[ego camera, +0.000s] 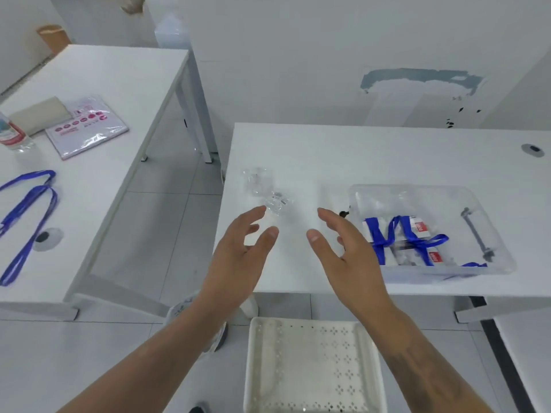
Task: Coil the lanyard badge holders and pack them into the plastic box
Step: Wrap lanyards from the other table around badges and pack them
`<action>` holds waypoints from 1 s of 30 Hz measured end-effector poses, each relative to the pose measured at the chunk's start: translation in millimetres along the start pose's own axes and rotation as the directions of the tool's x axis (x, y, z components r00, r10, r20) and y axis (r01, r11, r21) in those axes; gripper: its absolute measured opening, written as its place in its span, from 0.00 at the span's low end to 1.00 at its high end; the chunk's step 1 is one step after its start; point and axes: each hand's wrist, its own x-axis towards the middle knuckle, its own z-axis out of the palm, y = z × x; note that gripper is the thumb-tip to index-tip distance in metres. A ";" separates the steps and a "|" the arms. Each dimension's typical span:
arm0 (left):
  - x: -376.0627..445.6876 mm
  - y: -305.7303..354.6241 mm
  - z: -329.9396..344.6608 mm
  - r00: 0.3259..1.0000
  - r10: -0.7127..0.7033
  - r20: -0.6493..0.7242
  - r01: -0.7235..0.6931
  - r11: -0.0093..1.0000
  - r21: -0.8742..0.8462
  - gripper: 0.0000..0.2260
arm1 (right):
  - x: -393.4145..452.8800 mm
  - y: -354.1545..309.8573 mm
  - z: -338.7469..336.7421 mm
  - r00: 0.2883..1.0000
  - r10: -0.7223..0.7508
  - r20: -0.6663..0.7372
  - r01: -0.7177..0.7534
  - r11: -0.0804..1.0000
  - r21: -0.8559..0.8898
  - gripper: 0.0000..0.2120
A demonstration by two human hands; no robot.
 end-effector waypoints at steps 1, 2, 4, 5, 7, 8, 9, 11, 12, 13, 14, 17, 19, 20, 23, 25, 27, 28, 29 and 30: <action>-0.7 -7.2 -22.1 1.000 -0.003 0.016 0.003 1.000 -0.009 0.17 | -7.1 -10.7 18.2 1.000 0.009 -0.020 -0.008 1.000 0.010 0.24; -1.5 -13.0 -39.9 0.999 -0.010 0.033 0.011 1.000 -0.023 0.17 | -12.7 -18.6 33.3 0.999 0.006 -0.034 -0.005 1.000 0.012 0.25; -5.8 -24.5 -76.9 0.997 -0.014 0.070 0.016 1.000 -0.019 0.17 | -26.7 -36.9 61.4 0.999 0.021 -0.047 -0.020 0.999 0.026 0.25; -8.3 -29.3 -98.7 0.996 -0.013 0.084 0.014 1.000 -0.014 0.17 | -32.6 -48.4 77.0 0.999 0.018 -0.052 -0.016 1.000 0.025 0.25; -11.9 -34.0 -120.6 0.994 -0.033 0.102 0.033 0.999 -0.004 0.18 | -40.8 -59.5 91.8 0.998 0.031 -0.050 -0.029 0.999 0.037 0.27; -13.7 -37.2 -133.3 0.994 -0.041 0.106 0.041 0.999 0.007 0.18 | -44.8 -66.8 100.7 0.998 0.031 -0.050 -0.029 0.999 0.044 0.27; -15.4 -40.0 -142.8 0.994 -0.040 0.103 0.040 0.999 0.009 0.17 | -47.8 -71.8 107.5 0.998 0.033 -0.046 -0.031 0.999 0.044 0.27; -16.8 -46.3 -156.5 0.995 -0.041 0.086 0.038 0.999 0.031 0.20 | -50.9 -79.0 117.6 0.999 0.029 -0.034 -0.027 0.999 0.041 0.27; -17.3 -49.7 -164.3 0.997 -0.044 0.070 0.041 0.998 0.043 0.21 | -50.6 -83.4 124.3 0.999 0.027 -0.024 -0.026 0.999 0.038 0.27; -17.9 -51.7 -168.0 0.997 -0.043 0.056 0.041 0.998 0.048 0.22 | -51.1 -84.7 127.6 1.000 0.024 -0.016 -0.023 0.999 0.034 0.27; -17.4 -55.7 -175.1 0.998 -0.044 0.037 0.042 0.998 0.052 0.22 | -49.2 -87.6 135.1 1.000 0.012 -0.003 -0.012 0.999 0.031 0.26; -19.3 -64.4 -188.2 0.998 -0.059 0.010 0.058 0.997 0.047 0.21 | -46.4 -92.9 151.2 0.999 -0.001 0.036 0.000 0.999 0.035 0.24; -20.0 -70.6 -198.7 0.998 -0.065 0.001 0.065 0.997 0.043 0.20 | -47.1 -96.2 163.8 0.998 -0.013 0.061 0.011 0.999 0.030 0.24; -19.4 -73.9 -203.8 0.998 -0.068 -0.006 0.068 0.997 0.043 0.20 | -47.4 -97.9 169.9 0.997 -0.012 0.072 0.011 1.000 0.025 0.23; -18.3 -89.0 -227.5 0.996 -0.084 -0.028 0.085 0.995 0.042 0.19 | -51.2 -105.6 196.7 0.994 -0.014 0.110 0.014 1.000 0.005 0.24; -15.9 -103.4 -249.6 0.994 -0.099 -0.050 0.101 0.994 0.035 0.18 | -52.5 -114.2 222.4 0.990 -0.012 0.142 0.015 1.000 -0.021 0.26; -13.2 -120.2 -274.4 0.992 -0.111 -0.066 0.113 0.993 0.024 0.16 | -53.1 -124.1 252.6 0.985 -0.010 0.171 0.017 0.999 -0.039 0.25; -11.0 -129.7 -287.0 0.990 -0.118 -0.072 0.120 0.993 0.022 0.15 | -53.2 -130.0 267.8 0.983 -0.007 0.183 0.015 0.999 -0.044 0.24; -9.2 -138.6 -301.3 0.989 -0.130 -0.077 0.131 0.991 0.017 0.14 | -53.2 -134.5 284.5 0.981 -0.004 0.193 0.014 0.998 -0.053 0.23; -5.7 -150.6 -320.6 0.987 -0.140 -0.076 0.142 0.990 0.022 0.14 | -52.7 -141.5 306.5 0.979 0.005 0.202 0.006 0.999 -0.053 0.23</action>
